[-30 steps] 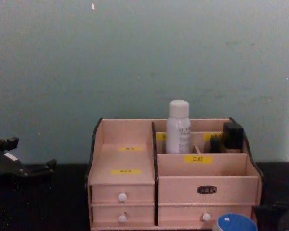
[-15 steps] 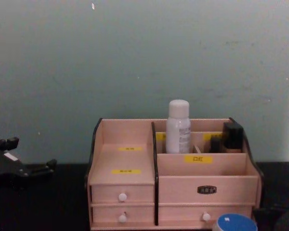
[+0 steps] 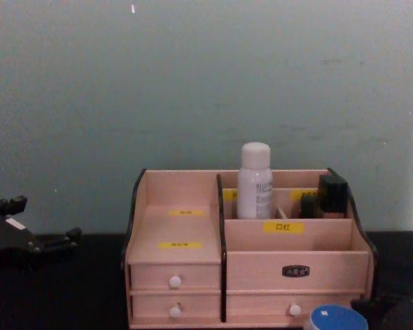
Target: Pick up the facial cleanser and watermelon frost from the table and place them into the tiered storage box.
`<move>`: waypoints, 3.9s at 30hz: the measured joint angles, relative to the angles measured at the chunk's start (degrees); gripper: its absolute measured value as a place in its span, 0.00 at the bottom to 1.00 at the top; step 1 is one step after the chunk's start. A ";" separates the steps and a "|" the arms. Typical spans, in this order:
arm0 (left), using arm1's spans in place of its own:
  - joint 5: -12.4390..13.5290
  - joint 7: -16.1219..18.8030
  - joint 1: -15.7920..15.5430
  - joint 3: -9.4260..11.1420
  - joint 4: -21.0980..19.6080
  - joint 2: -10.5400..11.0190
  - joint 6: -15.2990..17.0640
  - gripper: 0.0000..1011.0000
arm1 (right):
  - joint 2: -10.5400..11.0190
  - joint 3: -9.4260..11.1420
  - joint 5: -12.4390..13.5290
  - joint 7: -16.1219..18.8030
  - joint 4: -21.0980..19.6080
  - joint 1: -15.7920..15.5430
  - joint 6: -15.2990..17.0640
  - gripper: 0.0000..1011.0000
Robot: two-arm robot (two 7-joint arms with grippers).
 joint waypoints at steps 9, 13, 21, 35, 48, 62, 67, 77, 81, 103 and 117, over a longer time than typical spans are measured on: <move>0.00 0.00 0.00 0.00 0.00 0.00 0.00 0.99 | -0.70 -0.10 -0.16 -0.22 1.04 0.46 0.24 0.99; 0.00 0.00 0.00 0.00 0.00 0.00 0.00 0.99 | -0.69 -0.10 -0.17 -0.22 1.04 0.47 0.25 0.99; 0.00 0.00 0.00 0.00 0.00 0.00 0.00 0.99 | -0.66 -0.08 -0.16 -0.22 1.04 0.46 0.31 0.93; 0.00 0.00 0.00 0.00 0.00 0.00 0.00 0.99 | -0.60 -0.06 -0.16 -0.17 1.00 0.44 0.31 0.70; 0.00 0.00 0.00 0.00 0.00 0.00 0.00 0.99 | 0.80 0.90 2.00 1.49 -1.96 -0.33 0.49 0.70; 0.00 0.00 0.00 0.00 0.00 0.00 0.00 0.99 | 0.18 -0.93 3.12 3.54 -3.45 4.75 -1.09 0.70; 0.00 0.00 0.00 0.00 0.00 0.00 0.00 0.99 | -1.98 -2.44 2.55 3.83 -1.19 8.52 -2.02 0.70; 0.00 0.00 0.00 0.00 0.00 0.00 0.00 0.99 | -6.81 -5.58 1.61 5.34 5.06 15.86 -3.56 0.70; 0.00 0.00 0.00 0.00 0.00 0.00 0.00 0.99 | -9.55 -6.96 1.17 5.97 9.38 19.35 -4.29 0.70; 0.00 0.00 0.00 0.00 0.00 0.00 0.00 0.99 | -20.56 -11.09 -2.67 6.50 28.62 30.90 -5.96 0.70; 0.00 0.00 0.00 0.00 0.00 0.00 0.00 0.99 | -22.93 -11.44 -4.95 6.60 33.20 32.88 -4.21 0.70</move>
